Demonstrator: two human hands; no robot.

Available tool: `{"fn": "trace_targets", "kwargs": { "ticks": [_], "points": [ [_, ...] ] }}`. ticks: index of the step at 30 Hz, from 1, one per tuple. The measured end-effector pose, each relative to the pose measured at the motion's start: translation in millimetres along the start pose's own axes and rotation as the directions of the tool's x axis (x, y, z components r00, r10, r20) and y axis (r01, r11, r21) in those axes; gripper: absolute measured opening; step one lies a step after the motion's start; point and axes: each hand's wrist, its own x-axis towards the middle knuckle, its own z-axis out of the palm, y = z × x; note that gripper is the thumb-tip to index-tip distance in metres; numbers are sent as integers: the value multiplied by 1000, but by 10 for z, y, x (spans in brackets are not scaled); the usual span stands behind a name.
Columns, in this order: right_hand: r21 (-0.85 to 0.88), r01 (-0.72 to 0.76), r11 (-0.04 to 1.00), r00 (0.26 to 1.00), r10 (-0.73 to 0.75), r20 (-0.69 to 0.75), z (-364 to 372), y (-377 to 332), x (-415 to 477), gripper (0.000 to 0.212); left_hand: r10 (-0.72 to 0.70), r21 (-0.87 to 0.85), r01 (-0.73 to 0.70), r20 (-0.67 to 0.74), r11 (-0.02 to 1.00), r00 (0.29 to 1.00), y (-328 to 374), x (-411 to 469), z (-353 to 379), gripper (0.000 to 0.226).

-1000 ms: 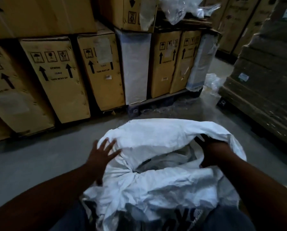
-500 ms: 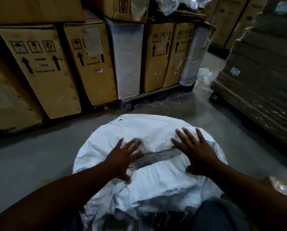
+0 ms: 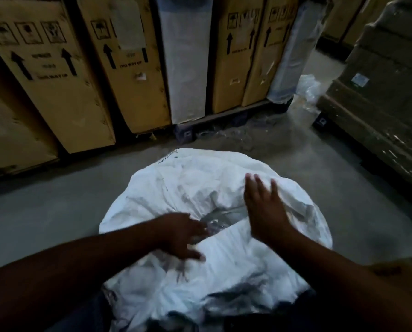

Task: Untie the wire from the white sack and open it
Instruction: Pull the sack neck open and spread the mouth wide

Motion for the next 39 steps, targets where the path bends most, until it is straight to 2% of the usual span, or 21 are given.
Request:
{"fn": "trace_targets", "kwargs": {
  "ticks": [2, 3, 5, 7, 8, 10, 11, 13, 14, 15, 16, 18, 20, 23, 26, 28, 31, 33, 36, 38, 39],
  "points": [
    [92, 214, 972, 972, -203, -115, 68, -187, -116, 99, -81, 35, 85, -111, 996, 990, -45, 127, -147, 74],
    [140, 297, 945, 954, -286, -91, 114, -231, -196, 87, -80, 116, 98, -151, 988, 985, -56, 185, -182, 72],
    [250, 332, 909, 919, -372, 129, 200, -205, -354, 68, -134, 216, 176, -197, 960, 971, -105, 255, -171, 75],
    [328, 252, 911, 845, -372, 384, 218, -107, -503, 57, -306, 207, 344, -197, 916, 932, -188, 209, -152, 105],
    [334, 214, 918, 769, -369, 522, 219, -53, -561, 52, -387, 185, 420, -188, 889, 903, -248, 161, -168, 119],
    [329, 144, 933, 487, -357, 797, 227, 43, -665, 45, -524, 126, 553, -206, 824, 827, -412, 34, -231, 137],
    [306, 158, 939, 369, -343, 864, 232, 84, -703, 45, -583, 107, 612, -212, 784, 784, -503, -28, -276, 144],
    [319, 304, 898, 320, -411, 853, 240, 112, -725, 48, -666, 109, 686, -170, 719, 726, -625, -106, -325, 151],
    [328, 299, 896, 349, -423, 836, 172, 74, -702, 50, -676, 110, 693, -156, 713, 720, -628, -94, -341, 147],
    [346, 181, 921, 417, -390, 821, 111, 4, -686, 49, -655, 116, 675, -170, 728, 736, -594, -55, -345, 136],
    [386, 166, 907, 518, -414, 748, 10, -57, -622, 43, -601, 125, 633, -220, 764, 768, -535, 2, -334, 118],
    [480, 175, 860, 804, -406, 435, -171, -117, -455, 32, -430, 151, 490, -308, 858, 848, -369, 90, -273, 85],
    [579, 126, 806, 960, -247, 135, -300, -55, -267, 54, -320, 218, 377, -258, 900, 912, -233, 91, -112, 95],
    [667, 18, 744, 993, -92, 76, -397, 145, 19, 90, -326, 313, 335, -82, 889, 942, -176, -85, 194, 145],
    [876, -159, 456, 987, 90, 132, -439, 422, 336, 88, -253, 367, 256, -56, 895, 966, -150, -298, 384, 153],
    [904, -146, 401, 977, 201, 68, -418, 555, 479, 91, -203, 411, 223, -92, 884, 975, -65, -408, 428, 149],
    [775, -201, 599, 969, 238, 67, -292, 495, 576, 107, -209, 351, 201, -15, 915, 978, -3, -425, 413, 141],
    [614, -258, 746, 965, 227, 129, -198, 293, 530, 113, -141, 269, 139, -12, 953, 990, -16, -334, 237, 119],
    [440, -24, 898, 998, 50, -49, -104, -73, 318, 108, 70, 269, -38, -112, 962, 991, -10, -119, 6, 83],
    [324, 157, 933, 986, -127, -111, -55, -214, 153, 106, 46, 307, -4, -128, 952, 991, -16, -18, -17, 75],
    [262, 175, 949, 983, -153, -104, -23, -214, 83, 106, -18, 331, 59, -126, 942, 992, -49, 1, -1, 78]
  ]
}}
